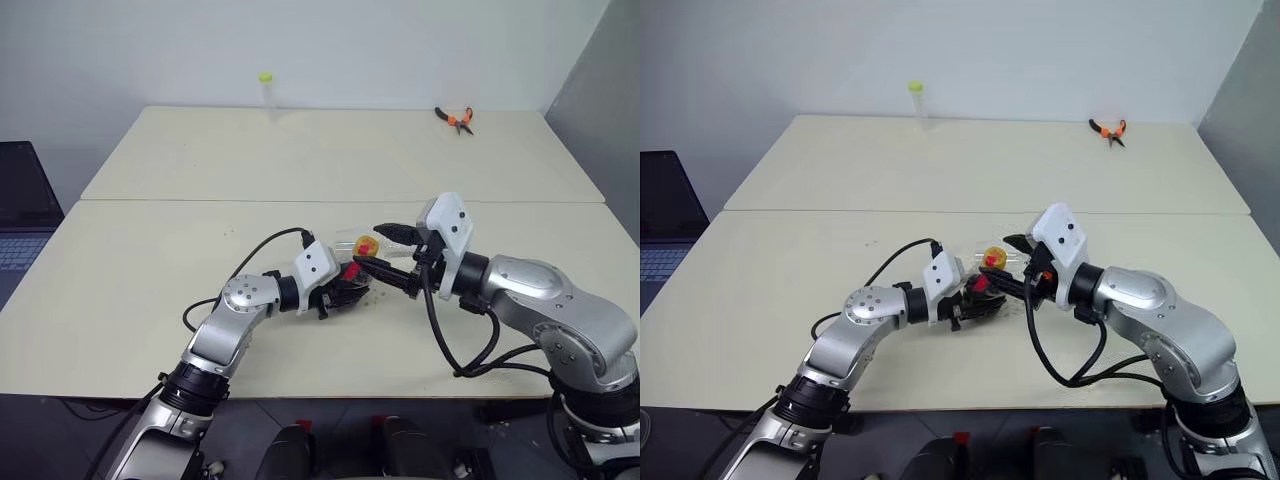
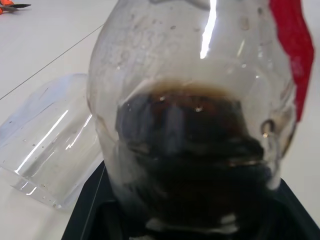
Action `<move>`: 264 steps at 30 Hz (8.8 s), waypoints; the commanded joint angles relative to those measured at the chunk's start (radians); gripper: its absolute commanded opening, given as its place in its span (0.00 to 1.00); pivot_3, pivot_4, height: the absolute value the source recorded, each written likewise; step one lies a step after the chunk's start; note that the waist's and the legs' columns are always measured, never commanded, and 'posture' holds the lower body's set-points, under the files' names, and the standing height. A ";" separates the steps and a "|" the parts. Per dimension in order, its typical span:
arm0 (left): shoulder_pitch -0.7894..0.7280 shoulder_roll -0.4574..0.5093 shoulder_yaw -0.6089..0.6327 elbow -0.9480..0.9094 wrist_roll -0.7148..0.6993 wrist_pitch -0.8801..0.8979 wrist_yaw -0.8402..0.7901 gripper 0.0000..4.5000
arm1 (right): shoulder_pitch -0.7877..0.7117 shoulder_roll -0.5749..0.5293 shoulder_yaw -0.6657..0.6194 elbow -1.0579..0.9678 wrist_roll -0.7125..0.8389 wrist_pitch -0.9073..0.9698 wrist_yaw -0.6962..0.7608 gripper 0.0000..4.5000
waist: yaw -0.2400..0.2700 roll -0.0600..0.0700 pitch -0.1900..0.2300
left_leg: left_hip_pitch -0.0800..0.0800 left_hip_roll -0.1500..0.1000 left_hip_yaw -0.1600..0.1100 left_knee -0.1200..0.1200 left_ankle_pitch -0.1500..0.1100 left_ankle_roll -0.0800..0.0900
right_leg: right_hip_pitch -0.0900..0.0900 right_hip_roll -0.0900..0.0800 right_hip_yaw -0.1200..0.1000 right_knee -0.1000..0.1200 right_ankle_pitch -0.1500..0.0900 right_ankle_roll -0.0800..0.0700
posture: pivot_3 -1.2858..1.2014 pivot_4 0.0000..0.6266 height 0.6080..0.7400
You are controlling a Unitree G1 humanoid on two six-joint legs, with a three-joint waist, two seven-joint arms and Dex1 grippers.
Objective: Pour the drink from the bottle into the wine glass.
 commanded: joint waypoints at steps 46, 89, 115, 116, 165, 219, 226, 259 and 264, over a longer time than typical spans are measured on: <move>0.013 -0.015 -0.014 -0.120 -0.009 0.022 -0.018 0.23 | -0.149 -0.300 -0.002 0.264 -0.018 -0.244 0.682 0.56 | 0.012 0.001 0.001 | -0.002 -0.001 -0.003 0.001 0.000 0.000 | 0.001 -0.006 -0.002 -0.002 0.000 0.000 | 0.52 0.24 1.00; -0.016 -0.013 -0.020 -0.051 0.005 -0.016 -0.030 0.22 | 0.080 -0.233 -0.083 0.155 -0.039 -0.234 0.376 0.27 | 0.001 0.003 0.002 | -0.001 -0.001 -0.002 0.000 0.000 0.000 | 0.001 0.000 -0.002 -0.002 0.000 0.000 | 0.52 0.24 1.00; 0.012 -0.015 -0.013 -0.085 0.006 0.011 0.017 0.20 | 0.110 0.023 -0.178 -0.097 0.041 -0.144 0.085 0.73 | 0.017 0.005 0.003 | -0.001 -0.001 -0.006 0.000 0.000 0.000 | 0.005 -0.005 -0.004 -0.007 0.000 0.000 | 0.52 0.24 1.00; 0.005 -0.018 -0.017 -0.077 0.008 0.007 0.014 0.20 | 0.113 0.045 -0.135 -0.093 -0.012 -0.163 0.047 0.73 | 0.018 0.005 0.003 | -0.001 -0.001 -0.006 0.000 0.000 0.000 | 0.005 -0.004 -0.005 -0.007 0.000 0.000 | 0.52 0.24 1.00; 0.016 -0.093 0.031 0.005 0.003 -0.052 0.062 0.19 | 0.297 -0.054 -0.225 -0.062 0.045 -0.126 0.134 0.73 | -0.002 0.005 0.003 | 0.002 0.000 -0.006 -0.001 0.000 0.001 | 0.007 0.000 -0.004 -0.008 0.000 0.000 | 0.52 0.24 1.00; 0.017 -0.096 0.022 0.003 0.010 -0.052 0.061 0.19 | 0.160 0.206 -0.169 0.055 0.164 -0.060 -0.130 0.73 | 0.001 0.005 0.003 | 0.002 -0.001 -0.006 -0.001 0.000 0.001 | 0.008 0.000 -0.004 -0.008 0.000 0.000 | 0.52 0.24 1.00; 0.018 -0.095 0.021 0.004 0.011 -0.053 0.060 0.19 | 0.166 0.226 -0.160 0.063 0.148 -0.080 -0.136 0.53 | 0.000 0.005 0.003 | 0.002 -0.001 -0.006 -0.001 0.000 0.001 | 0.007 0.000 -0.004 -0.008 0.000 0.000 | 0.52 0.24 1.00; 0.033 -0.098 0.019 -0.008 0.012 -0.057 0.065 0.18 | 0.167 0.193 -0.187 -0.002 0.280 -0.093 -0.173 0.50 | -0.001 0.005 0.003 | 0.002 -0.001 -0.006 -0.001 0.000 0.001 | 0.007 0.000 -0.004 -0.008 0.000 0.000 | 0.52 0.24 1.00; 0.033 -0.101 0.018 -0.005 0.013 -0.059 0.065 0.18 | 0.168 0.186 -0.174 -0.028 0.283 -0.096 -0.172 0.72 | 0.000 0.005 0.003 | 0.002 0.000 -0.006 -0.001 0.000 0.001 | 0.007 0.000 -0.004 -0.008 0.000 0.000 | 0.52 0.24 1.00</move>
